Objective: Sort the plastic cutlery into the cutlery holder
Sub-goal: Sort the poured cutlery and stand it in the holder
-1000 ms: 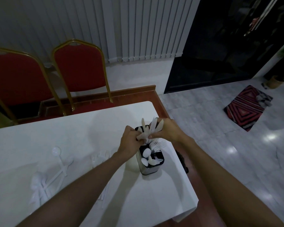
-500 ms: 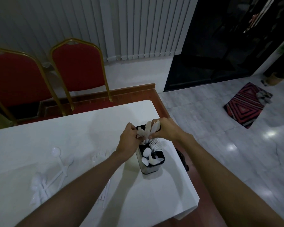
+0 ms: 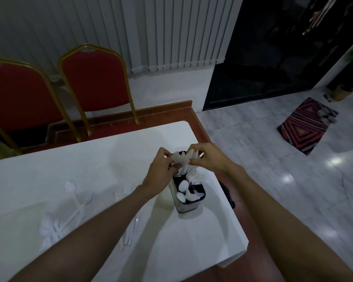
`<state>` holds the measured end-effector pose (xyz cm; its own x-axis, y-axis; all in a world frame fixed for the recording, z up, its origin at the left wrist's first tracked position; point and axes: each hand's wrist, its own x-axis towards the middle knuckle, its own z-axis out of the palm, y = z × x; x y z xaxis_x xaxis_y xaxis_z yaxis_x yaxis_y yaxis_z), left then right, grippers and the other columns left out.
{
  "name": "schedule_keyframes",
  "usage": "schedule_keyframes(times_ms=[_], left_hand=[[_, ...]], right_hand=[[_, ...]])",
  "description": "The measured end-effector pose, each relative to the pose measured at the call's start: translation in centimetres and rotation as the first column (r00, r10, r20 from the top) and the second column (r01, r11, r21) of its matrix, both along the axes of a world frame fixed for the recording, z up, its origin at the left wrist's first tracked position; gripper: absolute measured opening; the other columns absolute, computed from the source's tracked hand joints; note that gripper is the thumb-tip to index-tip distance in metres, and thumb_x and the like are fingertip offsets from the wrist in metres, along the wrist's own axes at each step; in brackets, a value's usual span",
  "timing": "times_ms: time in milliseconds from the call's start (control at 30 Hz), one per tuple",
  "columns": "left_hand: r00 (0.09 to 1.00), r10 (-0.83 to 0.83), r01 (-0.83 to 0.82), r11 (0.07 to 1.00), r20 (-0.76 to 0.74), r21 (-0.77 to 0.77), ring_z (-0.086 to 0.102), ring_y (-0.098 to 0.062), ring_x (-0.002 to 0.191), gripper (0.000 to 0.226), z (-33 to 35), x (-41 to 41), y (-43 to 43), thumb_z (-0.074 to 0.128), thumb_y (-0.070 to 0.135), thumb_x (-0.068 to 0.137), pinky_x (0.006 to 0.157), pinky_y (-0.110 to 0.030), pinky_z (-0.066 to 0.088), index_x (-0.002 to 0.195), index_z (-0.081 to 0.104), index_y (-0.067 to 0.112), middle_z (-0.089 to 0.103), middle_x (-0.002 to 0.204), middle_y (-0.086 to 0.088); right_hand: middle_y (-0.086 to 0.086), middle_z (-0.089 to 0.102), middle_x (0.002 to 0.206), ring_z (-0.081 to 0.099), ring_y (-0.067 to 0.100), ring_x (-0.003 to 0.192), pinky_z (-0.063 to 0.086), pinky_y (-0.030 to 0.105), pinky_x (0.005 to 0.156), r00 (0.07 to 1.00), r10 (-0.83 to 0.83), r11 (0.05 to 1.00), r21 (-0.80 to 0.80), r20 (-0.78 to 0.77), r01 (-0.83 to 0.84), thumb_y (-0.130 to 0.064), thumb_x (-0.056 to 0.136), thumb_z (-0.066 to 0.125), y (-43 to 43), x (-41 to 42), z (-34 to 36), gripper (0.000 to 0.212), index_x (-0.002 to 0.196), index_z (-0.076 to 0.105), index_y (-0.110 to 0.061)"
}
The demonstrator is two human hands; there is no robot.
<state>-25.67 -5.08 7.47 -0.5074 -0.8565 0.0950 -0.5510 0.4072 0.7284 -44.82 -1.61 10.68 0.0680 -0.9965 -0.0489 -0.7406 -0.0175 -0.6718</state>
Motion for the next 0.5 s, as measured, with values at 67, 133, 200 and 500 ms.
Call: schedule_keyframes(times_ms=[67, 133, 200, 500], left_hand=[[1.0, 0.018, -0.018, 0.999, -0.001, -0.028, 0.054, -0.019, 0.073, 0.022, 0.4, -0.3, 0.0, 0.059, 0.026, 0.091, 0.068, -0.021, 0.043, 0.097, 0.064, 0.005, 0.042, 0.101, -0.004], [1.0, 0.021, -0.021, 1.0, 0.021, -0.02, 0.05, -0.016, 0.073, 0.022, 0.3, -0.6, 0.0, 0.061, 0.024, 0.09, 0.063, -0.011, 0.038, 0.096, 0.064, 0.003, 0.039, 0.099, -0.002], [0.999, 0.03, -0.031, 0.999, 0.039, 0.021, 0.047, -0.015, 0.075, 0.022, 0.0, -0.8, 0.2, 0.063, 0.021, 0.09, 0.06, -0.006, 0.038, 0.093, 0.063, -0.001, 0.037, 0.095, -0.002], [0.994, 0.005, -0.011, 0.998, 0.108, 0.057, 0.047, -0.019, 0.085, 0.02, 0.0, -0.3, 0.0, 0.063, 0.015, 0.087, 0.07, -0.02, 0.038, 0.098, 0.052, 0.002, 0.045, 0.096, -0.006]], right_hand=[[0.003, 0.067, 0.08, 0.061, 0.02, 0.075, 0.056, 0.037, 0.07, 1.0, 0.01, 1.0, -0.001, -0.012, -0.01, -0.02, 0.081, 0.071, -0.3, 0.0, 0.2, 0.01, 0.087, 0.069, -0.028], [0.002, 0.069, 0.08, 0.063, 0.02, 0.077, 0.056, 0.037, 0.071, 0.999, -0.003, 1.0, 0.026, -0.033, 0.004, -0.017, 0.081, 0.071, -0.6, 0.0, -0.1, 0.012, 0.088, 0.069, -0.027], [-0.002, 0.069, 0.075, 0.063, 0.021, 0.074, 0.057, 0.037, 0.071, 0.998, -0.036, 0.997, 0.064, -0.059, 0.04, -0.013, 0.08, 0.073, -0.6, 0.3, -0.6, 0.012, 0.088, 0.07, -0.02], [0.0, 0.065, 0.094, 0.054, 0.013, 0.082, 0.045, 0.024, 0.07, 0.994, -0.023, 0.999, -0.036, -0.111, 0.019, -0.026, 0.074, 0.081, 0.2, 0.8, -0.2, 0.028, 0.098, 0.069, -0.018]])
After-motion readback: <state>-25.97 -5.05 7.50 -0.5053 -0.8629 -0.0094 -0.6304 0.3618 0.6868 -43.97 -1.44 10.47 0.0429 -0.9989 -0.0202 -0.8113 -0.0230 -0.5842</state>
